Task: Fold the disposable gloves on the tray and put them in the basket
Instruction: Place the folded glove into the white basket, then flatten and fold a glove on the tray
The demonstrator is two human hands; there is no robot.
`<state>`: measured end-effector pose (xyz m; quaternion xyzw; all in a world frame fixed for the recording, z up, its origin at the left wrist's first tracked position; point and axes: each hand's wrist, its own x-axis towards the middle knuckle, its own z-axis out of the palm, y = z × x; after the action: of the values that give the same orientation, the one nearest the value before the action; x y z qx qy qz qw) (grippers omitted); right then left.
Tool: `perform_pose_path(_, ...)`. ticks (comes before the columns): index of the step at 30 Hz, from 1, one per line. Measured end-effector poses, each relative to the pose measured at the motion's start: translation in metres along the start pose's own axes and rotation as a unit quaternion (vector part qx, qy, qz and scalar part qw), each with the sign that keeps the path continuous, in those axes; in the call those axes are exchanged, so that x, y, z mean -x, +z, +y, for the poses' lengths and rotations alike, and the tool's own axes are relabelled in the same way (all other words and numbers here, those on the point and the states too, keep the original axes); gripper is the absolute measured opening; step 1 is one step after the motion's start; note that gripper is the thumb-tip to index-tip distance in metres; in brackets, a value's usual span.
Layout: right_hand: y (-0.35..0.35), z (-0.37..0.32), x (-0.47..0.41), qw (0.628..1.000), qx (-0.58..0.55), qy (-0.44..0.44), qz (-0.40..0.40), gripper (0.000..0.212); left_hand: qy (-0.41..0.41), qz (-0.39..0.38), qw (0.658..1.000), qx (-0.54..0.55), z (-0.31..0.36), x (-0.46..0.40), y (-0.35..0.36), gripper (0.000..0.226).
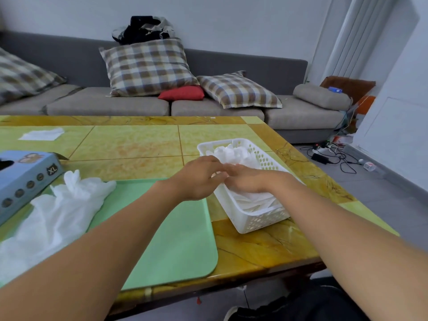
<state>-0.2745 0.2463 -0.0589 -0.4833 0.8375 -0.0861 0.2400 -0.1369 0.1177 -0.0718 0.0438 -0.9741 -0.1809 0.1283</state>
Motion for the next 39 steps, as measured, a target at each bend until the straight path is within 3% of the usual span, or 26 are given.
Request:
perform_pose_path(2,-0.019,-0.015,0.006,0.990,0.130,0.050,0.006,0.078,-0.005,0.039,0.999,0.009,-0.010,0.012,-0.017,0.039)
perform_pose_path(4,-0.034,-0.045,0.019,0.960,0.248,0.090,0.097,0.071,-0.044,0.077,0.996,-0.011,-0.026,0.028,-0.042,0.034)
perform_pose_path(6,-0.038,-0.088,0.031,0.943,0.254,0.040,0.209,0.052,-0.104,0.095,0.990,-0.023,-0.044,0.050,-0.068,0.038)
perform_pose_path(7,-0.031,-0.113,0.031,0.949,0.215,-0.025,0.231,0.044,-0.139,0.105,0.984,-0.030,-0.055,0.064,-0.080,0.038)
perform_pose_path(10,0.018,-0.185,0.012,0.967,0.051,-0.213,0.134,0.043,-0.255,0.127,0.957,-0.045,-0.090,0.124,-0.108,0.037)
perform_pose_path(15,0.098,-0.244,-0.024,0.952,0.093,-0.290,0.037,0.079,-0.377,0.107,0.919,-0.037,-0.126,0.212,-0.120,0.042)
perform_pose_path(18,0.126,-0.268,-0.030,0.942,0.078,-0.328,0.005,0.081,-0.402,0.065,0.913,-0.022,-0.134,0.240,-0.118,0.043)
perform_pose_path(26,0.160,-0.280,-0.040,0.926,0.185,-0.329,-0.023,0.068,-0.434,0.015,0.900,0.025,-0.149,0.249,-0.115,0.055)
perform_pose_path(31,0.157,-0.272,-0.028,0.944,0.047,-0.294,0.142,0.058,-0.452,0.014,0.892,0.028,-0.153,0.247,-0.117,0.060)
perform_pose_path(34,0.160,-0.269,-0.031,0.957,0.036,-0.267,0.109,0.042,-0.454,0.003,0.889,0.061,-0.152,0.250,-0.121,0.058)
perform_pose_path(39,0.155,-0.264,-0.037,0.947,-0.052,-0.313,0.052,0.017,-0.405,-0.023,0.912,0.059,-0.150,0.257,-0.124,0.064)
